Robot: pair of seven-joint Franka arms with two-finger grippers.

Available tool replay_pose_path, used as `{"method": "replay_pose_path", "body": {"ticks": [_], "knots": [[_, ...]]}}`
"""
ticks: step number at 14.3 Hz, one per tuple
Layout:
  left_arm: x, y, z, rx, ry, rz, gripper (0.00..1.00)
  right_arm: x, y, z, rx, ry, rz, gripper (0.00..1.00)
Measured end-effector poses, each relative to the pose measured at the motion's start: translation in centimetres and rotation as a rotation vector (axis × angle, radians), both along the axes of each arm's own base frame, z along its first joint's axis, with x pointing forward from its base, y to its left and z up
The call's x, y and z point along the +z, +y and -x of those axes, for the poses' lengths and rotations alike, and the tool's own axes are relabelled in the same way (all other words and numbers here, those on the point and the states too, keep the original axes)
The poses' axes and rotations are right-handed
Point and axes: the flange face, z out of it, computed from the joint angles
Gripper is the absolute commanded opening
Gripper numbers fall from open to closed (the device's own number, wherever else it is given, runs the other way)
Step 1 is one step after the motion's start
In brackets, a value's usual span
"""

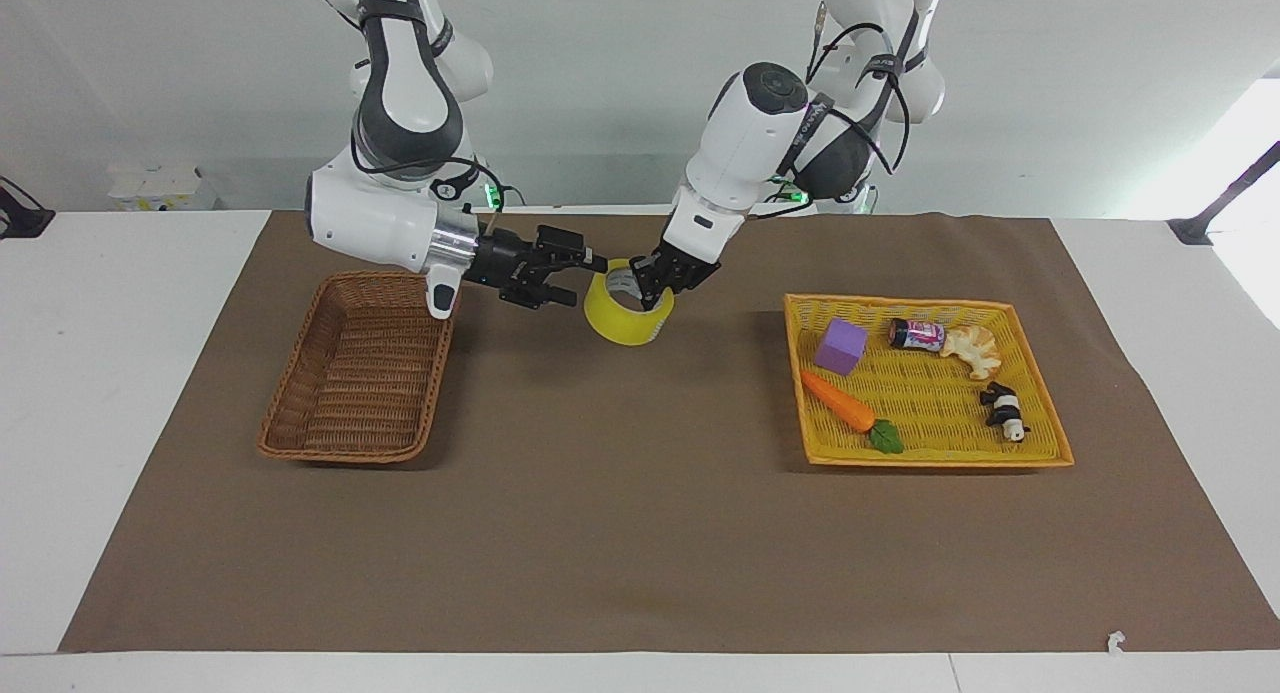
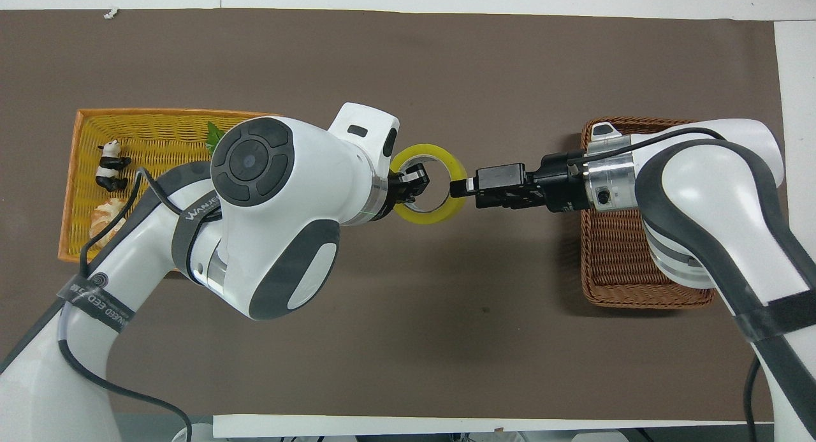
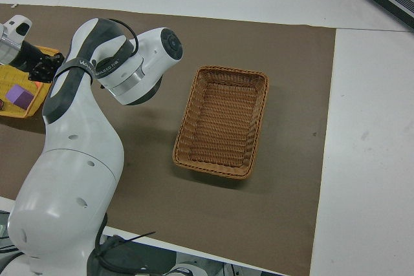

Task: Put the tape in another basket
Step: 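Grasp the tape rim with the right gripper while the left gripper holds it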

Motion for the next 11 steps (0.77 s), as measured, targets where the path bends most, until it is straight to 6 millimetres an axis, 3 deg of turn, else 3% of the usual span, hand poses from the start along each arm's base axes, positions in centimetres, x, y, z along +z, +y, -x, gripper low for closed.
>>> {"method": "replay_pose_path", "body": {"ticks": [4, 9, 11], "knots": [[0.0, 0.0, 0.0, 0.000, 0.001, 0.000, 0.00, -0.2, 2.1, 0.4, -0.019, 0.002, -0.024, 0.97], [0.0, 0.0, 0.0, 0.000, 0.001, -0.001, 0.00, -0.4, 0.8, 0.1, -0.028, 0.023, -0.044, 0.96], [0.0, 0.0, 0.0, 0.000, 0.001, -0.001, 0.00, -0.4, 0.7, 0.1, -0.029, 0.023, -0.044, 0.91]]}}
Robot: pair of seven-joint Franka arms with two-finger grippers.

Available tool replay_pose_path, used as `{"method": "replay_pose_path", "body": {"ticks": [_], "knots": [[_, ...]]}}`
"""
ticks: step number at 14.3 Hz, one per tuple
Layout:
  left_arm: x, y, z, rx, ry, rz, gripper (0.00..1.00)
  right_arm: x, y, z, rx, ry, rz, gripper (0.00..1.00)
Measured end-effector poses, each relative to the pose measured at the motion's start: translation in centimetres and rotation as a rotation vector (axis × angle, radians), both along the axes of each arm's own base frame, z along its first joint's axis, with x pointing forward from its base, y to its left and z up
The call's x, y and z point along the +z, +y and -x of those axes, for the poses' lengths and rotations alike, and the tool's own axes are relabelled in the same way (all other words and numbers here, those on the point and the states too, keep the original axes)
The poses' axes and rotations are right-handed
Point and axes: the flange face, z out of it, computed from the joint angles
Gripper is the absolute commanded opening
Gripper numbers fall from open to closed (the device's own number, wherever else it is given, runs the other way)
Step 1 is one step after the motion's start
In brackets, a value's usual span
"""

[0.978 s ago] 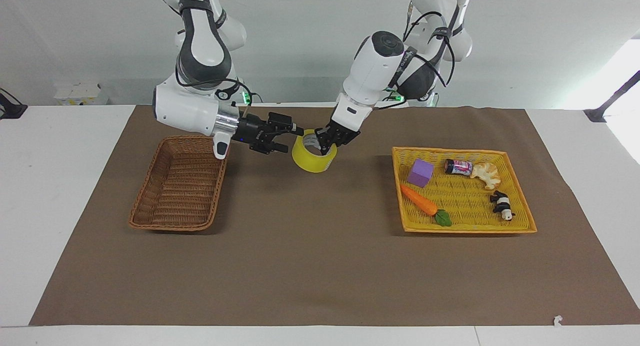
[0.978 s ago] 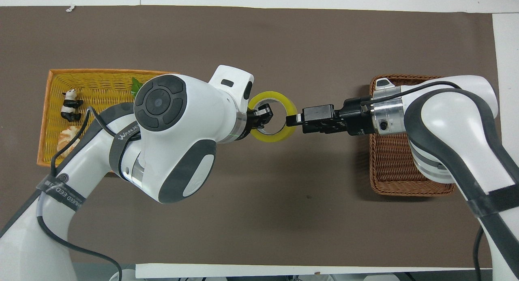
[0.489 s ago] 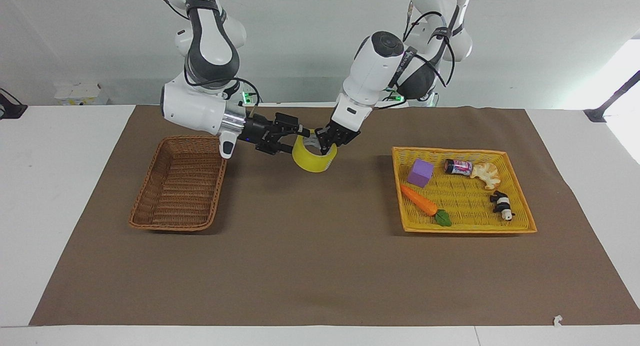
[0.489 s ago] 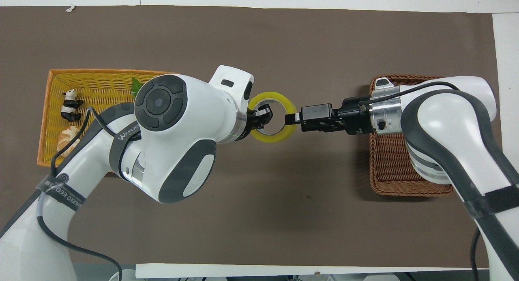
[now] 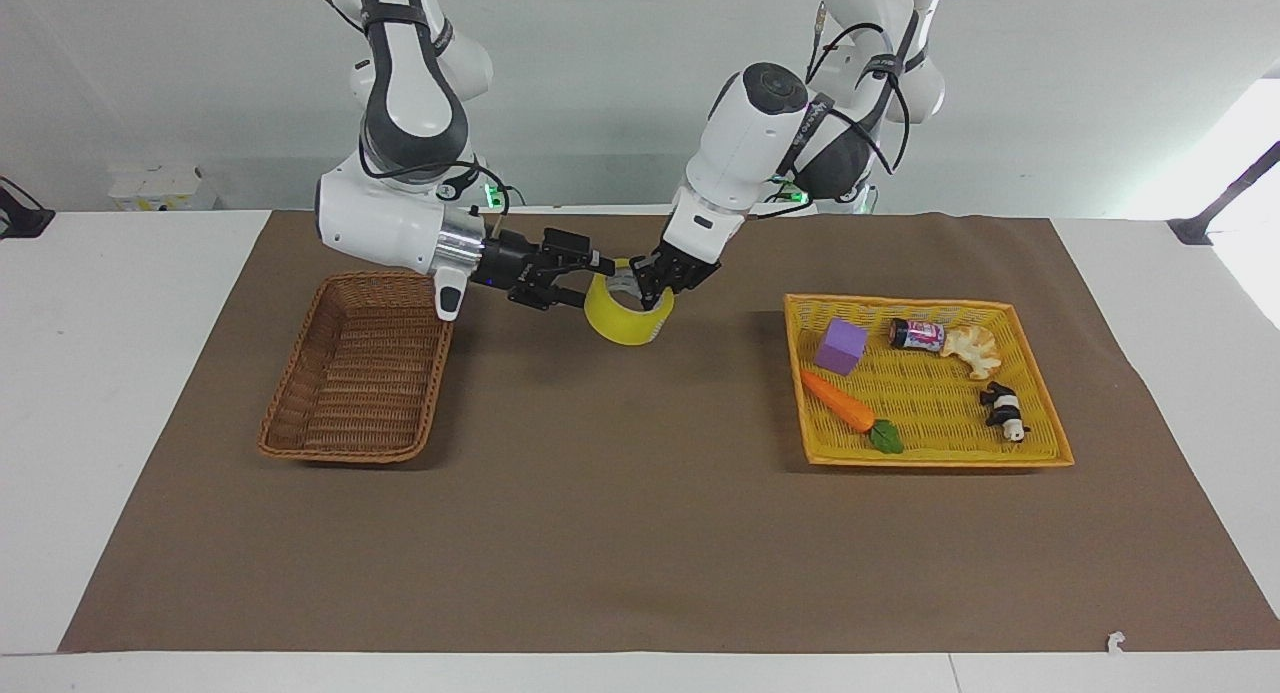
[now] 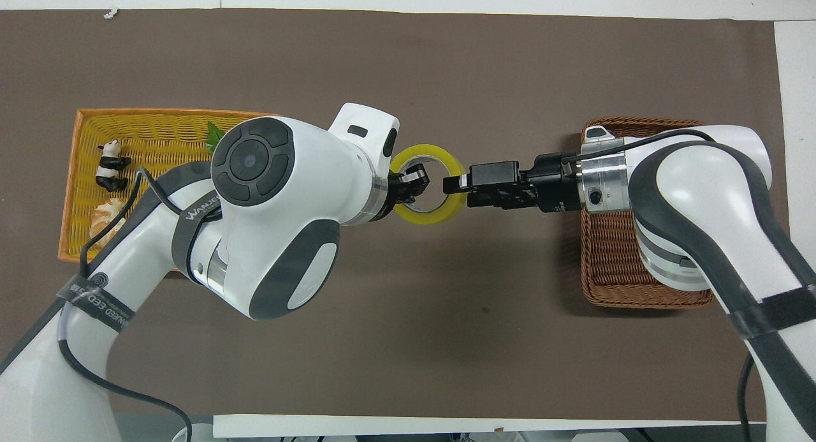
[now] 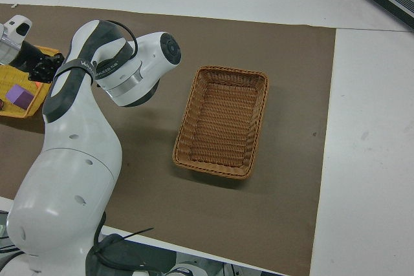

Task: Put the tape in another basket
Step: 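Grasp the tape rim with the right gripper while the left gripper holds it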

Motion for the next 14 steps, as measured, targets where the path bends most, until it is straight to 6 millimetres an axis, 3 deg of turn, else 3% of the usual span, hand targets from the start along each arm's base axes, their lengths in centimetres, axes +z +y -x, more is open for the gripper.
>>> {"method": "replay_pose_path", "body": {"ticks": [7, 10, 11, 12, 13, 14], "knots": [[-0.11, 0.03, 0.09, -0.003, 0.008, -0.006, 0.00, 0.00, 0.11, 0.04, 0.002, 0.000, 0.000, 0.83], [-0.14, 0.04, 0.12, -0.003, 0.010, -0.008, 0.00, 0.00, 0.12, 0.04, 0.002, 0.000, 0.000, 0.48], [-0.14, 0.04, 0.12, -0.004, 0.011, -0.008, 0.00, 0.00, 0.12, 0.04, 0.002, 0.000, 0.000, 0.32], [-0.06, 0.14, 0.05, -0.002, 0.010, -0.008, 0.00, -0.20, -0.07, 0.03, -0.002, 0.002, 0.004, 0.09], [-0.10, 0.21, 0.02, -0.002, 0.012, -0.010, 0.00, -0.28, -0.13, 0.05, 0.000, 0.002, 0.002, 0.00], [-0.12, 0.21, 0.03, -0.002, 0.014, -0.012, 0.00, -0.30, -0.09, 0.07, 0.001, 0.002, 0.002, 0.00]]}}
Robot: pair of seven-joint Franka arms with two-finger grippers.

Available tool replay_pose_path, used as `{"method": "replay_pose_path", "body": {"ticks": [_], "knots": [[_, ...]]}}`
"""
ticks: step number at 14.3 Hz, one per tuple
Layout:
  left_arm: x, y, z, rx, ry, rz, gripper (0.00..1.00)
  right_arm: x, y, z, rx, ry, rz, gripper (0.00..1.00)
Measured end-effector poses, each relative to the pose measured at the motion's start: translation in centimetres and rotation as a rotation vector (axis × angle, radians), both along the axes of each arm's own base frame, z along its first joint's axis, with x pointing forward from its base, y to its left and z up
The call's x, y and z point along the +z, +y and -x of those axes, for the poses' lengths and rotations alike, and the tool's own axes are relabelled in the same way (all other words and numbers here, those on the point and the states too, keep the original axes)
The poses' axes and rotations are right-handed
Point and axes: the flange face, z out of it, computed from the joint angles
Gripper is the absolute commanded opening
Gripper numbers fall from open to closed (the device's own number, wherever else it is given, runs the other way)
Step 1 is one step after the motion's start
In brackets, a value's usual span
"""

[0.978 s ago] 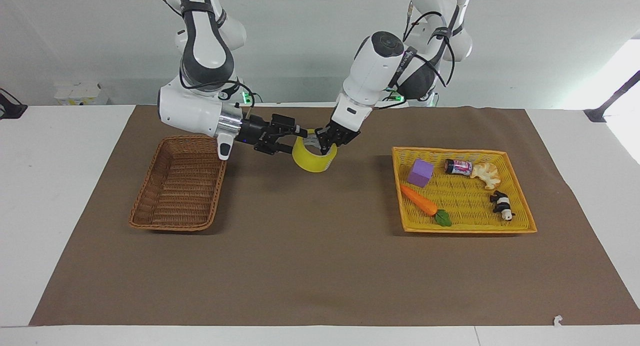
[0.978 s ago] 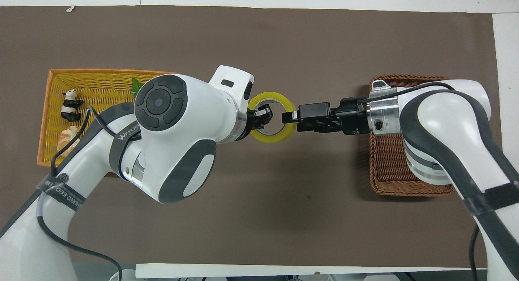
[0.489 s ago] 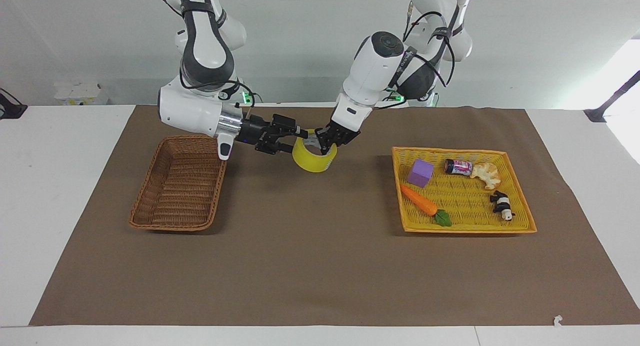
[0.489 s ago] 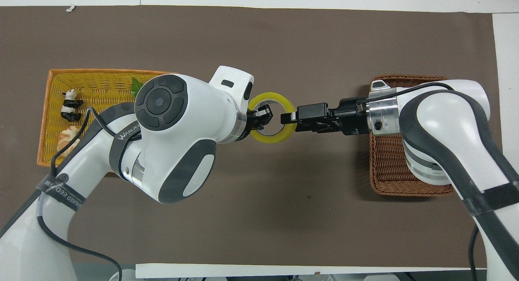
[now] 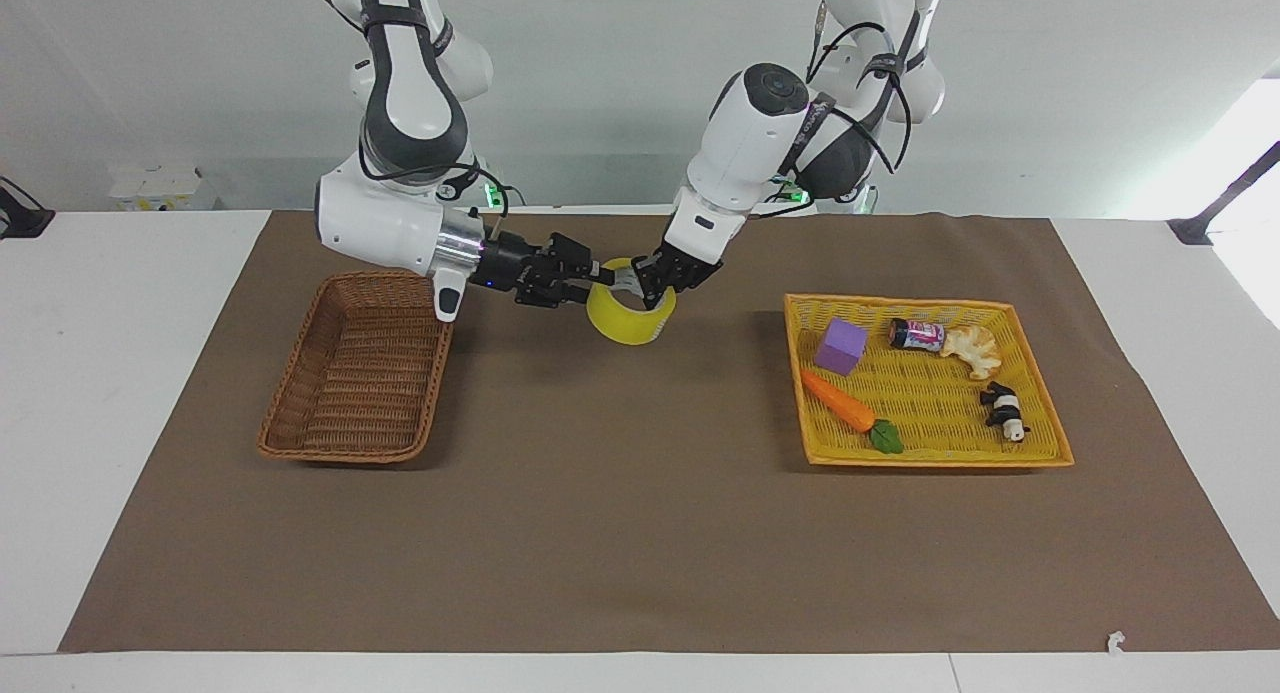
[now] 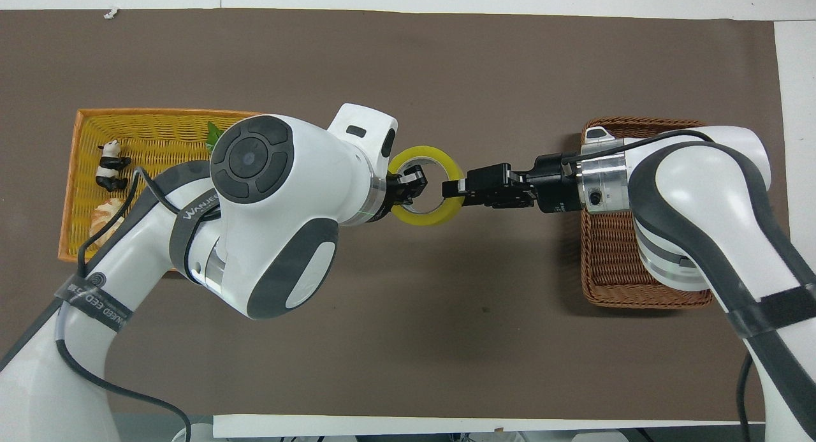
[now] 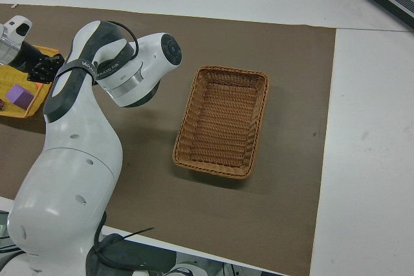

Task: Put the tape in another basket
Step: 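Grasp the tape rim with the right gripper while the left gripper holds it, then open the left gripper and withdraw it while the right gripper carries the tape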

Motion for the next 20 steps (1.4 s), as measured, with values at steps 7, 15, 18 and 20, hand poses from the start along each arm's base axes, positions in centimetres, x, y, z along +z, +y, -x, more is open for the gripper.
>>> {"method": "replay_pose_path", "body": {"ticks": [7, 15, 18, 20], "knots": [[0.0, 0.0, 0.0, 0.000, 0.002, -0.001, 0.19, 0.0, 0.0, 0.0, 0.001, 0.001, 0.000, 0.00], [1.4, -0.1, -0.2, -0.006, 0.002, 0.002, 0.67, -0.2, -0.8, -0.3, -0.026, 0.023, 0.002, 0.00], [4.4, 0.9, -1.1, -0.003, 0.012, -0.001, 1.00, -0.2, -3.6, -1.0, -0.076, 0.034, -0.004, 0.00], [6.9, 2.7, -2.0, 0.015, 0.018, -0.006, 1.00, -0.2, -6.1, -1.6, -0.118, 0.034, 0.003, 0.00]]}}
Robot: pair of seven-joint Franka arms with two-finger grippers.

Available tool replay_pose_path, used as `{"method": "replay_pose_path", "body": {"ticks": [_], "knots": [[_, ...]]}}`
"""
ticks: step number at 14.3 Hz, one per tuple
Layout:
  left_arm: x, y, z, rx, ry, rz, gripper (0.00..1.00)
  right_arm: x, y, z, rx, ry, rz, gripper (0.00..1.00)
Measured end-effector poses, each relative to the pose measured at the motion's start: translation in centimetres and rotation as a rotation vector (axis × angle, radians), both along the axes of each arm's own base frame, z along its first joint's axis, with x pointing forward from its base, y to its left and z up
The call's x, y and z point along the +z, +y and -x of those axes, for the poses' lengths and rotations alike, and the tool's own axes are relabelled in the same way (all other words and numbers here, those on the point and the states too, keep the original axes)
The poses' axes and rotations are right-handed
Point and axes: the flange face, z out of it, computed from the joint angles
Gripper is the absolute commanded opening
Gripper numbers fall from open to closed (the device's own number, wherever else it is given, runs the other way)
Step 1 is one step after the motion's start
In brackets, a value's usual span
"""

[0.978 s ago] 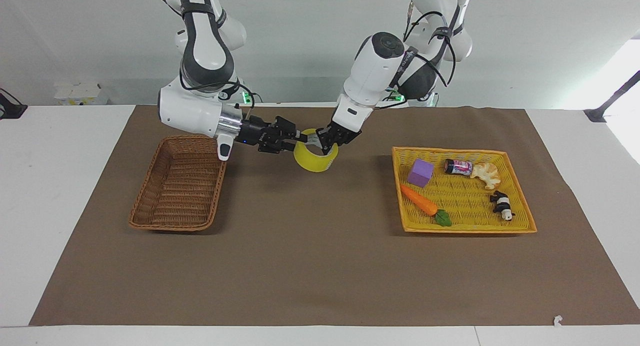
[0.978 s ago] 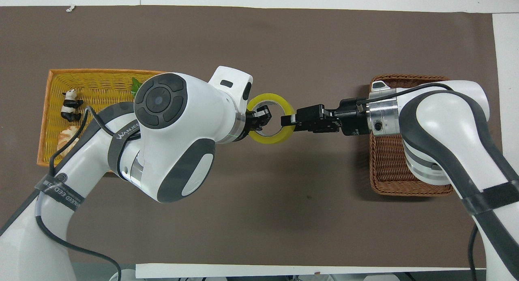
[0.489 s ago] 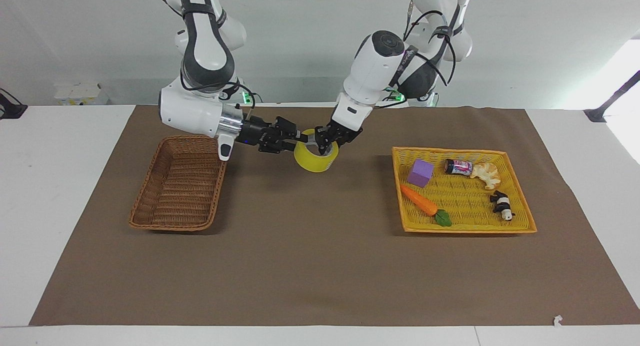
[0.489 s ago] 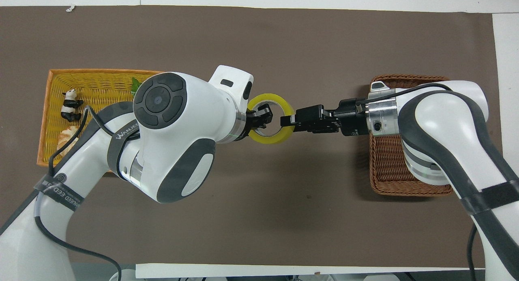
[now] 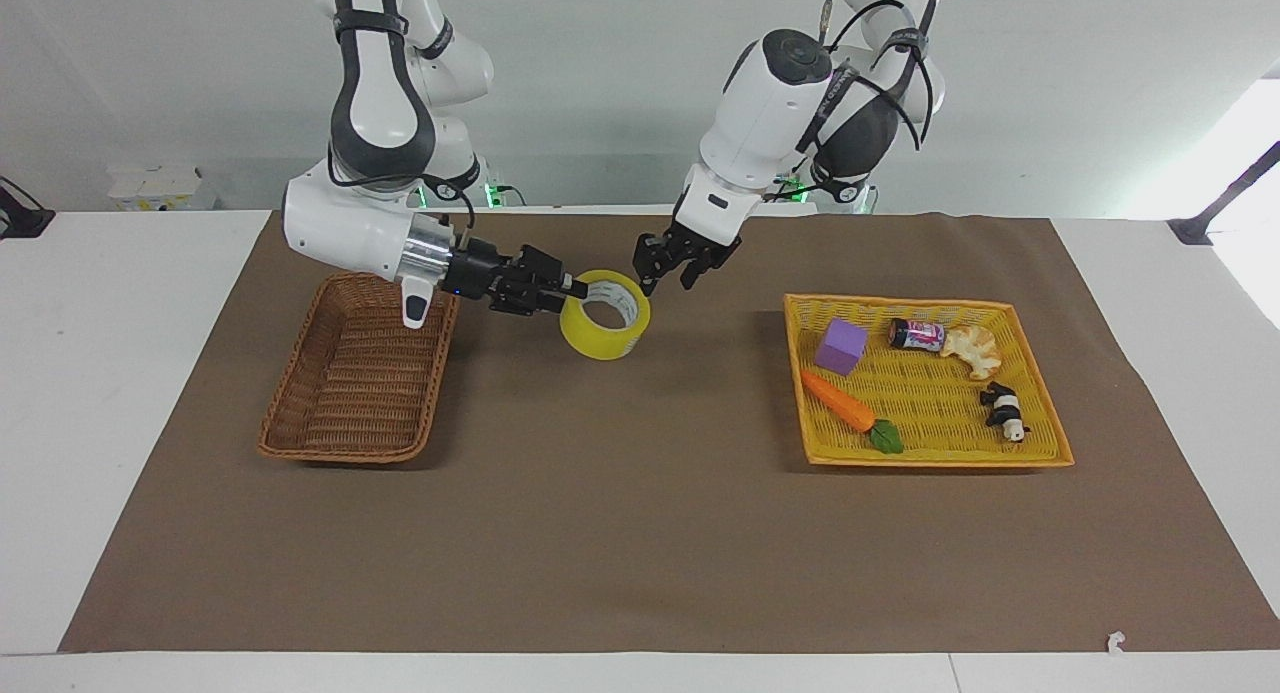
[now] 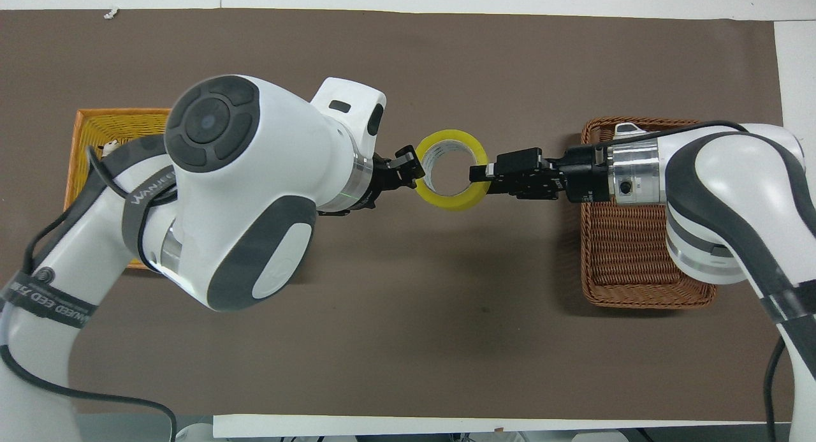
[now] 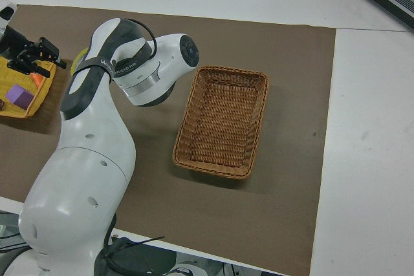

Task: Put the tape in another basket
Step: 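Open the left gripper and withdraw it while the right gripper carries the tape, then lower the tape into the wicker basket and open the right gripper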

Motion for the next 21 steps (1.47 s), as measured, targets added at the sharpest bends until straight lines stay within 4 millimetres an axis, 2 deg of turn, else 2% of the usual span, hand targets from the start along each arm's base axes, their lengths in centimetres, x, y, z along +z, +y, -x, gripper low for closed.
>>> {"method": "replay_pose_path", "body": {"ticks": [2, 5, 7, 10, 13, 16, 21], "knots": [[2.7, 3.6, -1.4, 0.040, -0.003, -0.006, 1.00, -0.2, -2.5, -0.2, -0.002, 0.003, 0.036, 0.00], [5.1, 11.4, -3.5, 0.042, -0.022, -0.064, 1.00, -0.6, -8.2, 0.4, 0.016, 0.042, 0.074, 0.00], [5.4, 16.6, -5.1, 0.045, -0.020, -0.115, 1.00, -0.7, -12.6, 1.1, 0.015, 0.049, 0.086, 0.00], [4.7, 25.1, -7.9, 0.094, -0.021, -0.167, 1.00, -1.1, -19.0, 2.7, 0.011, 0.043, 0.129, 0.00], [4.5, 32.0, -9.3, 0.081, -0.035, -0.173, 1.00, -2.9, -24.8, 5.2, 0.026, 0.001, 0.144, 0.00], [4.4, 36.1, -9.7, 0.046, -0.051, -0.177, 1.00, -4.7, -27.8, 7.0, 0.032, -0.001, 0.166, 0.00], [3.7, 39.6, -9.8, -0.061, -0.068, -0.208, 1.00, -8.8, -29.2, 7.4, 0.096, -0.025, 0.189, 0.00]]}}
